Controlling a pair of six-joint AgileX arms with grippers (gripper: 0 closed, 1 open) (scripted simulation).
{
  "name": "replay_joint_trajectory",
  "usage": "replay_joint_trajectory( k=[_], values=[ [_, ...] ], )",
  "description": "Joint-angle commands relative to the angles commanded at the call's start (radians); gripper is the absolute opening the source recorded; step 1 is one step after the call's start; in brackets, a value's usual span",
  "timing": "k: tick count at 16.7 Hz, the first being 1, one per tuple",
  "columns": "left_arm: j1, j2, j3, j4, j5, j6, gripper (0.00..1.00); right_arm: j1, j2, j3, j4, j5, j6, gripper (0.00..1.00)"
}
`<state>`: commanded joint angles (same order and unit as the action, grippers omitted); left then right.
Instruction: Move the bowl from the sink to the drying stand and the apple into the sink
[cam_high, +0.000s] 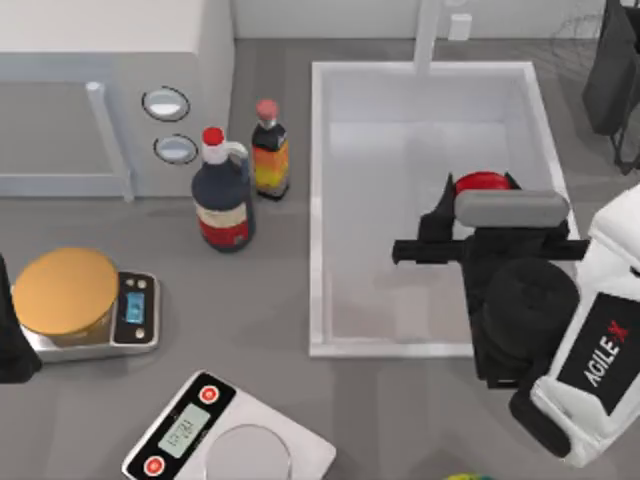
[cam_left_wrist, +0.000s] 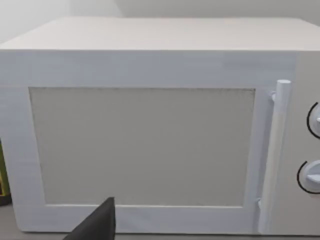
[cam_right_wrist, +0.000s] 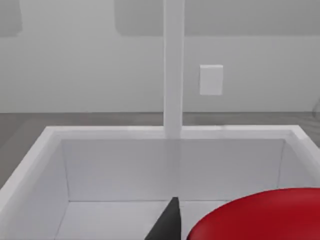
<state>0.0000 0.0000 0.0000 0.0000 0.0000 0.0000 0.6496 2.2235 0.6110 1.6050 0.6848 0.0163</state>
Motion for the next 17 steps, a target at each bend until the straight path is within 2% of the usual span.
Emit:
replay_joint_trajectory(
  k=[5, 17],
  values=[
    [0.0, 0.0, 0.0, 0.0, 0.0, 0.0, 1.0, -0.001, 0.008, -0.002, 0.008, 0.0, 0.0, 0.0],
    [0.0, 0.0, 0.0, 0.0, 0.0, 0.0, 1.0, -0.001, 0.008, -0.002, 0.008, 0.0, 0.0, 0.9]
  ],
)
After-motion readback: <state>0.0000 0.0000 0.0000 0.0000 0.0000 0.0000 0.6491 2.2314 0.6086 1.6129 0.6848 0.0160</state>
